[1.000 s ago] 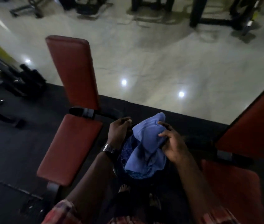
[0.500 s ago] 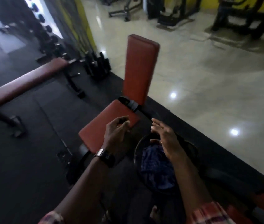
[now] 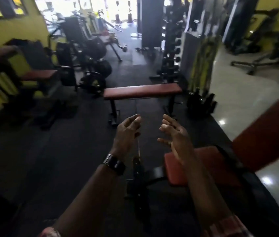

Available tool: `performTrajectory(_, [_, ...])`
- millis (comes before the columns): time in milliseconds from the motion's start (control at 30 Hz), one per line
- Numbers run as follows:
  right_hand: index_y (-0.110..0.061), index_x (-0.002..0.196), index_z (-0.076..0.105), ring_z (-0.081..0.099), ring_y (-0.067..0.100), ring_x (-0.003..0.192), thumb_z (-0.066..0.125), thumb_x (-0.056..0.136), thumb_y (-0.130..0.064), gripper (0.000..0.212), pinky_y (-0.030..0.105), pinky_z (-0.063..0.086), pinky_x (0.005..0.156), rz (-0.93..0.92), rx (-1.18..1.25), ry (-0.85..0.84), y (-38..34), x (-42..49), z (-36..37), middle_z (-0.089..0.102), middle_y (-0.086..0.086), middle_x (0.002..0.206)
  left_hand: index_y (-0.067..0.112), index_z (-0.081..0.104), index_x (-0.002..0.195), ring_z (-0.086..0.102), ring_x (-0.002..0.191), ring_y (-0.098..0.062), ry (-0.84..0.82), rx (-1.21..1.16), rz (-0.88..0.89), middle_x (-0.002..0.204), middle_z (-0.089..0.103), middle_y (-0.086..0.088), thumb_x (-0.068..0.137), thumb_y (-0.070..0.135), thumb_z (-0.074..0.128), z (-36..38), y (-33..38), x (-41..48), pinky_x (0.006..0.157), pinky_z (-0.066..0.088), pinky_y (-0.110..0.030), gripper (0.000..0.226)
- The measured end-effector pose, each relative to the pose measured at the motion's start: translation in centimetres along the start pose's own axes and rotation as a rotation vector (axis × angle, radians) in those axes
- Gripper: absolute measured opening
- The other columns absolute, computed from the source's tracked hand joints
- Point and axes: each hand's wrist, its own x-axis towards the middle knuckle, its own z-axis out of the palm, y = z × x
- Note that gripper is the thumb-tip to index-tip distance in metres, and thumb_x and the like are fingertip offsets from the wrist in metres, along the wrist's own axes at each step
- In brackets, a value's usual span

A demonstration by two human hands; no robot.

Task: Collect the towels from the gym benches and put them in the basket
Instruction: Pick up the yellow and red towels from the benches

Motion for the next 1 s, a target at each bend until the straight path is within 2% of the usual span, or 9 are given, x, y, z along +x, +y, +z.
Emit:
performTrajectory(100, [-0.023,0.133,0.058,0.061,0.013,0.108,0.059,0.092,-0.014,0.042,0.036,0.057,0.074,-0.014,-0.003,-0.114,0.9,1.8,8.9,0.060,-0.005,0.122,0.021,0.066,0.117,0.064,0.100,-0.013,0.117,-0.020,0.048,0.113,0.070,0.000,0.095,0.027,0.059,-8.3,3.2,1.7,0.084,0.051,-0.030,0.024])
performTrajectory(233, [-0.023,0.133,0.056,0.060,0.016,0.113,0.058,0.094,-0.015,0.040,0.036,0.056,0.077,-0.018,-0.011,-0.224,2.0,4.2,18.1,0.058,-0.004,0.128,0.022,0.066,0.111,0.062,0.100,-0.015,0.248,-0.041,0.110,0.102,0.069,0.004,0.095,0.024,0.059,-17.7,6.6,3.5,0.086,0.050,-0.032,0.018])
performTrajectory(300, [-0.024,0.131,0.057,0.062,0.013,0.109,0.057,0.093,-0.013,0.039,0.036,0.056,0.077,-0.005,-0.001,-0.266,2.6,5.4,21.8,0.060,-0.003,0.128,0.022,0.066,0.112,0.062,0.101,-0.015,0.292,-0.054,0.122,0.104,0.068,0.002,0.095,0.024,0.059,-21.4,7.8,4.2,0.088,0.050,-0.033,0.019])
performTrajectory(400, [-0.025,0.129,0.058,0.066,0.009,0.099,0.058,0.092,-0.012,0.039,0.031,0.058,0.072,0.003,-0.001,-0.313,3.3,7.6,25.8,0.063,-0.007,0.124,0.022,0.066,0.113,0.062,0.105,-0.016,0.337,-0.069,0.129,0.109,0.068,0.001,0.095,0.024,0.058,-25.3,8.7,5.8,0.096,0.050,-0.037,0.019])
performTrajectory(600, [-0.023,0.129,0.060,0.064,0.017,0.108,0.059,0.092,-0.013,0.039,0.033,0.058,0.073,0.013,0.007,-0.333,5.3,15.7,33.3,0.063,-0.002,0.125,0.022,0.065,0.118,0.063,0.117,-0.021,0.412,-0.068,0.095,0.124,0.067,-0.004,0.095,0.027,0.058,-31.8,8.5,13.6,0.101,0.049,-0.042,0.024])
performTrajectory(700, [-0.020,0.132,0.059,0.062,0.020,0.112,0.059,0.092,-0.014,0.040,0.039,0.056,0.079,0.018,0.024,-0.332,6.2,22.1,37.4,0.060,0.003,0.132,0.023,0.066,0.116,0.064,0.113,-0.020,0.400,-0.040,0.103,0.117,0.068,-0.001,0.095,0.028,0.058,-34.8,9.3,20.2,0.099,0.050,-0.041,0.023])
performTrajectory(833, [-0.017,0.134,0.057,0.061,0.024,0.118,0.057,0.094,-0.012,0.040,0.040,0.055,0.079,0.040,0.061,-0.328,5.9,30.2,42.8,0.059,0.008,0.136,0.025,0.067,0.107,0.065,0.105,-0.020,0.387,-0.016,0.097,0.110,0.069,0.001,0.095,0.026,0.059,-38.5,11.8,28.2,0.081,0.052,-0.029,0.015])
performTrajectory(933, [-0.019,0.133,0.057,0.060,0.024,0.118,0.057,0.094,-0.013,0.039,0.036,0.057,0.077,0.027,0.077,-0.352,5.6,36.2,47.3,0.058,0.004,0.136,0.027,0.068,0.105,0.067,0.107,-0.019,0.389,0.021,0.121,0.116,0.071,-0.002,0.094,0.025,0.059,-41.7,13.8,34.3,0.083,0.052,-0.033,0.014])
performTrajectory(1000, [-0.021,0.131,0.059,0.061,0.021,0.117,0.057,0.094,-0.014,0.038,0.035,0.057,0.077,0.013,0.076,-0.363,5.5,40.0,50.1,0.059,0.002,0.135,0.027,0.070,0.107,0.069,0.105,-0.017,0.406,0.018,0.148,0.112,0.073,0.002,0.093,0.027,0.060,-43.9,14.7,38.4,0.083,0.053,-0.032,0.017])
